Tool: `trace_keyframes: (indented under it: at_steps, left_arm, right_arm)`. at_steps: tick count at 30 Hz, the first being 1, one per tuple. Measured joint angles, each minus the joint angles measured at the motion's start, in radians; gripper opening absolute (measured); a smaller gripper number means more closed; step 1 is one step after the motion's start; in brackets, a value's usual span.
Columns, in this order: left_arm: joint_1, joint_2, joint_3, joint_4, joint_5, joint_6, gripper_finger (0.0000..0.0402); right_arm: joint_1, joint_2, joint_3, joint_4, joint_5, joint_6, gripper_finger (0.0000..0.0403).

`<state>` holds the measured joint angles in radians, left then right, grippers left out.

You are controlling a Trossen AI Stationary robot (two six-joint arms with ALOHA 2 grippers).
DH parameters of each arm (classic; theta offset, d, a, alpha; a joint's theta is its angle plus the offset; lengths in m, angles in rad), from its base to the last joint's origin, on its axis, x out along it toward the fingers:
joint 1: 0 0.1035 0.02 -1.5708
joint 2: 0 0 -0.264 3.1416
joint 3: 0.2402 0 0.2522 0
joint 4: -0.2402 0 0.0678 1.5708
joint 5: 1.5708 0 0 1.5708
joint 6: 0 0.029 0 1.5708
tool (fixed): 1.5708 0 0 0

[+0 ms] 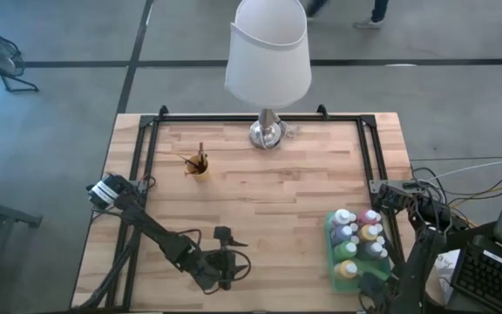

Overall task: Pick & Place Paint Supplies
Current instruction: Adjust the green paint bottle

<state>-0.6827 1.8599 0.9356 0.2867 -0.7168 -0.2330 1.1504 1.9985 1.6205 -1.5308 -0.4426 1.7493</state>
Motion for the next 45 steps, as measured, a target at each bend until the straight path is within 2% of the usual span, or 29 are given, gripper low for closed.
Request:
trace_keyframes:
  at_steps: [10, 24, 36, 40, 45]
  left_arm:
    - [0.000, 0.000, 0.000, 0.000, 0.002, -0.003, 0.0314]
    - [0.000, 0.000, 0.000, 0.000, 0.003, -0.003, 0.0314]
    - [0.000, 0.000, 0.000, 0.000, 0.003, -0.005, 0.0314]
    - [0.000, 0.000, 0.000, 0.000, 0.003, -0.005, 0.0314]
    - [-0.001, 0.000, 0.000, 0.000, 0.003, -0.005, 0.0314]
  right_arm:
    - [0.001, 0.000, -0.023, 0.024, 0.024, 0.000, 0.0147]
    - [0.002, 0.000, -0.091, 0.073, 0.003, -0.031, 0.0138]
    - [0.002, 0.000, -0.102, 0.092, 0.000, -0.014, 0.0180]
    - [0.002, 0.000, -0.117, 0.094, 0.000, -0.014, 0.0174]
    - [0.002, 0.000, -0.121, 0.102, -0.004, -0.028, 0.0129]
